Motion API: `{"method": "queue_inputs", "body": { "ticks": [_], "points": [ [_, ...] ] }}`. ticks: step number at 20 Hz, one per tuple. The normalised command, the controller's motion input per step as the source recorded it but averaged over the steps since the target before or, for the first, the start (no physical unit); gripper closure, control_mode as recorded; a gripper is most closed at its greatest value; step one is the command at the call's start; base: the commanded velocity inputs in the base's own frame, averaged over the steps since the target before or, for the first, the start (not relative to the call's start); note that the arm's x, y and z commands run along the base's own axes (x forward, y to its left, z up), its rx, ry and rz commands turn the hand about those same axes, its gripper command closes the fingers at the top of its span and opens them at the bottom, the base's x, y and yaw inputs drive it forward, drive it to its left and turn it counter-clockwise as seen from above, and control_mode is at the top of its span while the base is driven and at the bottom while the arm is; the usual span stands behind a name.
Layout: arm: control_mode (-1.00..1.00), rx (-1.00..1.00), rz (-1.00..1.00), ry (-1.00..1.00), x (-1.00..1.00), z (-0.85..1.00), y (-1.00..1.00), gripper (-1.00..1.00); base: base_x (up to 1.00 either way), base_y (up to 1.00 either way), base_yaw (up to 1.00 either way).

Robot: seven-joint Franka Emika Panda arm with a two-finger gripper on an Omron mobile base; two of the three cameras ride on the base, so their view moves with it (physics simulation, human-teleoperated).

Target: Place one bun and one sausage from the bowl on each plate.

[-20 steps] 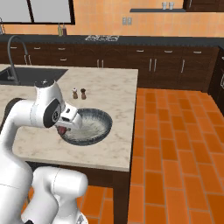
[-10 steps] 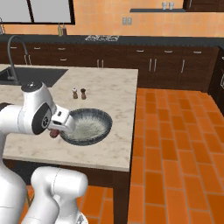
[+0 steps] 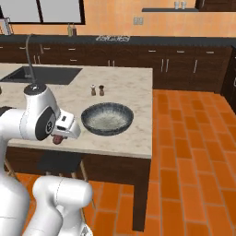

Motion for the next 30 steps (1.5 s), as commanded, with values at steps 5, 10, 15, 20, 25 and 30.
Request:
{"method": "queue_inputs", "body": {
  "ticks": [5, 10, 15, 20, 25, 30],
  "points": [
    [1.0, 0.0, 0.0, 0.0, 0.0, 0.0, 0.0, 1.0, -0.01, 1.0, 0.0],
    [1.0, 0.0, 0.0, 0.0, 0.0, 0.0, 0.0, 1.0, 0.0, 1.0, 0.0],
    [1.0, 0.0, 0.0, 0.0, 0.0, 0.0, 0.0, 1.0, 0.0, 1.0, 0.0],
    [1.0, 0.0, 0.0, 0.0, 0.0, 0.0, 0.0, 1.0, 0.06, 1.0, 0.0],
    [1.0, 0.0, 0.0, 0.0, 0.0, 0.0, 0.0, 1.0, 0.13, 1.0, 0.0],
    [1.0, 0.0, 0.0, 0.0, 0.0, 0.0, 0.0, 1.0, 0.16, 1.0, 0.0]
  ]
}}
